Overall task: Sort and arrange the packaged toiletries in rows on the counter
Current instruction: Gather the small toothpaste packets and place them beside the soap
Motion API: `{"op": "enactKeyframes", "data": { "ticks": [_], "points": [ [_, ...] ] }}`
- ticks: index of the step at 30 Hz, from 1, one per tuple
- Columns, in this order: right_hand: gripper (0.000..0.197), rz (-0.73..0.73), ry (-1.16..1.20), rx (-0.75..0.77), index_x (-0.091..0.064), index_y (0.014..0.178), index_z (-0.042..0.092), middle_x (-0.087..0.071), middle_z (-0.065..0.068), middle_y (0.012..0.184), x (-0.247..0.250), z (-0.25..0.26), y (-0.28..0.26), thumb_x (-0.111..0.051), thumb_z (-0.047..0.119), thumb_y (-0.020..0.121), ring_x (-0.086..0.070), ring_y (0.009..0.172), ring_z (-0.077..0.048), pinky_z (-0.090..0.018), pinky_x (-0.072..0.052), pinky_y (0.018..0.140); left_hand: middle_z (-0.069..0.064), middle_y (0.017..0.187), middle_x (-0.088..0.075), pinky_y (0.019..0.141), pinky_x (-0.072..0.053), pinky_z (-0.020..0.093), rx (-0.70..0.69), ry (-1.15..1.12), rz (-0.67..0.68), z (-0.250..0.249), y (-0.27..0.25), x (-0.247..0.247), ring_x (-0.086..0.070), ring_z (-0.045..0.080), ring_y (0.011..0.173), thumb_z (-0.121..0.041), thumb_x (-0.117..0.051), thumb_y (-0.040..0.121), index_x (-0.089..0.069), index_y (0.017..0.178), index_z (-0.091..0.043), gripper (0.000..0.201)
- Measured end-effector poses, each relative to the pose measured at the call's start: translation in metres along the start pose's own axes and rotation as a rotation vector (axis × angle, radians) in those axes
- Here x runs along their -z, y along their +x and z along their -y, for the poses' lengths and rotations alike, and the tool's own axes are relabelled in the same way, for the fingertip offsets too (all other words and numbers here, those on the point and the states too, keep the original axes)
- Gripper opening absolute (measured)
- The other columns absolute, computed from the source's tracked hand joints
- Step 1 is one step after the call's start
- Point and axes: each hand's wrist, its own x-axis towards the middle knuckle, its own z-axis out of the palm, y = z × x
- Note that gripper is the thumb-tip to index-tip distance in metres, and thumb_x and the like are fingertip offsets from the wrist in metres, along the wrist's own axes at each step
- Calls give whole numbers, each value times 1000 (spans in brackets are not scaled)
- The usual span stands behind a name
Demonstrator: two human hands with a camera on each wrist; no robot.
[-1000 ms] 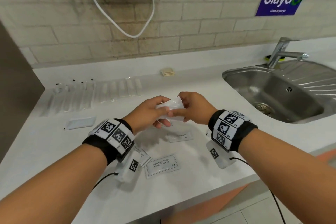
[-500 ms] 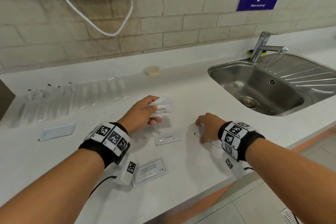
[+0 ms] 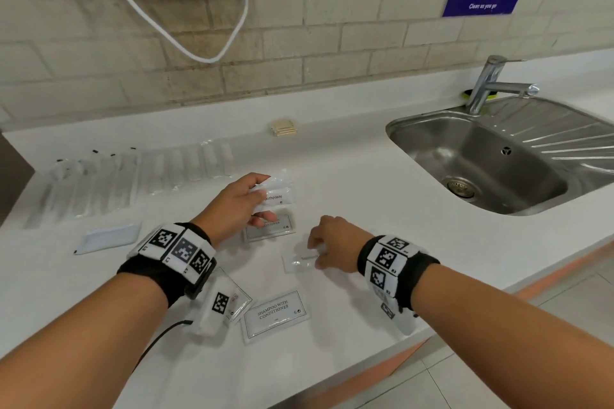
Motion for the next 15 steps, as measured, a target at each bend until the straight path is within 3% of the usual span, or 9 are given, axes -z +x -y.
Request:
{"op": "enactKeyframes", "data": {
  "ticks": [2, 5, 9, 12, 15],
  "points": [
    [37, 13, 1, -20, -61, 113, 14, -53, -6, 118, 3, 2, 3, -73, 19, 79, -52, 107, -24, -35, -49, 88, 18, 125, -58, 54, -51, 20, 8, -5, -9, 2, -3, 3, -67, 21, 73, -7, -41, 99, -55, 124, -13, 29],
    [20, -30, 142, 11, -61, 98, 14, -62, -6, 106, 7, 6, 3, -68, 8, 80, -54, 77, -17, -27, -48, 63, 17, 124, -59, 56, -51, 23, 14, -11, -16, 3, -8, 5, -68, 21, 72, -7, -41, 99, -55, 124, -13, 29],
    [14, -137, 365, 83, -66, 94, 17, -65, 0, 91, 28, 2, 2, -69, 12, 82, -56, 80, -15, -25, -44, 74, 15, 123, -60, 52, -50, 21, 40, -28, -41, 6, -16, 11, -69, 21, 71, -7, -41, 98, -55, 125, -13, 30],
    [15, -162, 651, 155, -67, 81, 23, -67, -9, 77, 50, 2, -1, -78, 13, 77, -59, 70, -17, -29, -47, 74, 16, 121, -62, 49, -50, 21, 61, -45, -57, 8, -21, 13, -71, 18, 68, -6, -42, 98, -54, 127, -12, 32],
    [15, -192, 627, 182, -69, 79, 20, -66, -3, 70, 61, 8, -4, -80, 11, 74, -59, 61, -10, -20, -47, 69, 10, 123, -63, 54, -55, 21, 61, -86, -16, 7, -25, 10, -74, 20, 76, -7, -43, 98, -57, 124, -15, 30]
  ]
}}
